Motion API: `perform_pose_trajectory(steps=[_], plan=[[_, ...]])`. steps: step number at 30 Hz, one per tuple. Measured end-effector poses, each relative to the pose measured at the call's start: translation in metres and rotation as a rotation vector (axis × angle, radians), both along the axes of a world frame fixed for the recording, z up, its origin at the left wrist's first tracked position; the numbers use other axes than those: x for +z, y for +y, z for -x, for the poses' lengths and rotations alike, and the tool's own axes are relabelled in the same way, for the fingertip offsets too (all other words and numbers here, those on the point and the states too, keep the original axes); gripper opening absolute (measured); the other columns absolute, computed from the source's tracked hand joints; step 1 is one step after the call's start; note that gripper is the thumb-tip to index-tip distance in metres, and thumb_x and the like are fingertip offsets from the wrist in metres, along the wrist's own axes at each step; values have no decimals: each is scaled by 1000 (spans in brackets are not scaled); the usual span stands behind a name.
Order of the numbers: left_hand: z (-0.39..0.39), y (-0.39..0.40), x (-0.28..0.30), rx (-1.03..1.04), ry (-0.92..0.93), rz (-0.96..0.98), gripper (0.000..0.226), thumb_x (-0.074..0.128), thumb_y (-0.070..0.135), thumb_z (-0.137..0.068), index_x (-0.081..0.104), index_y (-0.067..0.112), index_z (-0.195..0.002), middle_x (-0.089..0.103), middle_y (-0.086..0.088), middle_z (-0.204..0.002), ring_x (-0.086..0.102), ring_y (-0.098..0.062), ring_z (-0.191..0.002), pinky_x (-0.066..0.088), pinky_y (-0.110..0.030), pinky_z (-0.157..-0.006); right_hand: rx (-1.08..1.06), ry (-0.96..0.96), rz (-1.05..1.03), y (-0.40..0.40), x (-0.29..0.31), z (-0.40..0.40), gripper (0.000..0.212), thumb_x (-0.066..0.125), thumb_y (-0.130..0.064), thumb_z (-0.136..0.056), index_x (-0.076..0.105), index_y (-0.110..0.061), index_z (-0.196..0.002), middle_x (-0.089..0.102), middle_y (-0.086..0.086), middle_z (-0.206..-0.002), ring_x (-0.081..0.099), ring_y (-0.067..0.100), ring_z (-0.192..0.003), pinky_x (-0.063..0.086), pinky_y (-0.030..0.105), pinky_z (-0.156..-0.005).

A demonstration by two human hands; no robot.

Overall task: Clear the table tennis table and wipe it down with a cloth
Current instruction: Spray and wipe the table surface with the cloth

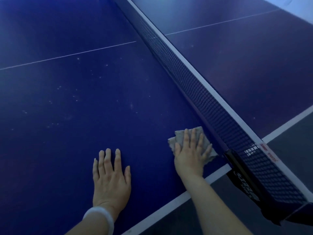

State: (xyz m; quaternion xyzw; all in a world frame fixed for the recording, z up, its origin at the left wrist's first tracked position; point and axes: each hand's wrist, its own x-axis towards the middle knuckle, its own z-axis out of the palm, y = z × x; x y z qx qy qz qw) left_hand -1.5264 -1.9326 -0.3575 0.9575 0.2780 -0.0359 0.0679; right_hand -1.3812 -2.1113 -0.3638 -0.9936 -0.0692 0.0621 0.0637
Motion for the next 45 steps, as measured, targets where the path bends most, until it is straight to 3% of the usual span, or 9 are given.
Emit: perform_pose_trajectory(steps=[4,6,10,13,22,29,33,38,45], plan=[[-1,0,1,10,2,13,74,3,52,-92,22,16,-153,16,-14,-159,3,-27,-150,1,-46,-122,456,-54,-28,38,-5,29,61,16,-49,-100,13,-24,-156,3,1,-164,-3,25,-151,8,61,-117],[-1,1,1,5,10,4,73,3,52,-92,21,16,-154,15,-14,-160,2,-27,-150,0,-46,-122,532,-66,5,26,-7,19,60,17,-49,-101,14,-25,-156,5,-1,-164,-3,23,-151,10,61,-117],[0,1,5,12,22,6,68,12,49,-95,29,13,-151,25,-16,-157,12,-29,-149,5,-47,-120,107,-29,61,-19,-11,-34,61,11,-50,-101,-6,-29,-155,-14,0,-163,-10,24,-150,0,62,-117],[0,2,8,-4,29,5,66,18,46,-96,36,10,-148,33,-19,-153,22,-33,-146,12,-49,-117,-108,31,48,-12,-5,-53,64,1,-52,-97,-7,-26,-156,-14,0,-163,-7,26,-150,-1,62,-116],[1,6,11,-26,18,43,71,4,45,-101,46,5,-142,41,-23,-147,35,-37,-139,22,-53,-111,310,-49,86,53,-1,-32,65,1,-51,-96,-2,-26,-155,-10,-4,-162,-13,19,-150,-9,58,-117],[-10,26,14,-21,-66,159,76,3,48,-101,61,9,-129,52,-17,-136,38,-29,-132,13,-38,-116,222,-38,113,50,-3,-51,66,3,-52,-95,0,-28,-156,-9,-3,-163,-15,18,-149,-7,58,-118],[-48,64,16,0,-130,127,66,18,48,-98,46,7,-141,38,-17,-148,32,-32,-141,26,-46,-117,144,-40,116,53,-4,-69,62,3,-51,-97,-5,-29,-155,-15,-5,-162,-17,16,-149,-7,58,-118],[-110,106,9,162,-107,118,70,26,52,-97,19,12,-154,9,-16,-160,1,-29,-149,3,-45,-122,75,-31,113,62,1,-97,65,-1,-52,-94,-8,-29,-154,-16,-6,-161,-12,19,-150,-3,59,-118],[-126,105,-2,228,-31,12,70,16,49,-97,29,6,-150,25,-21,-155,15,-34,-148,14,-52,-120,167,-18,83,97,1,-171,65,5,-50,-97,-7,-26,-155,-15,-3,-163,-9,22,-150,0,55,-119]])
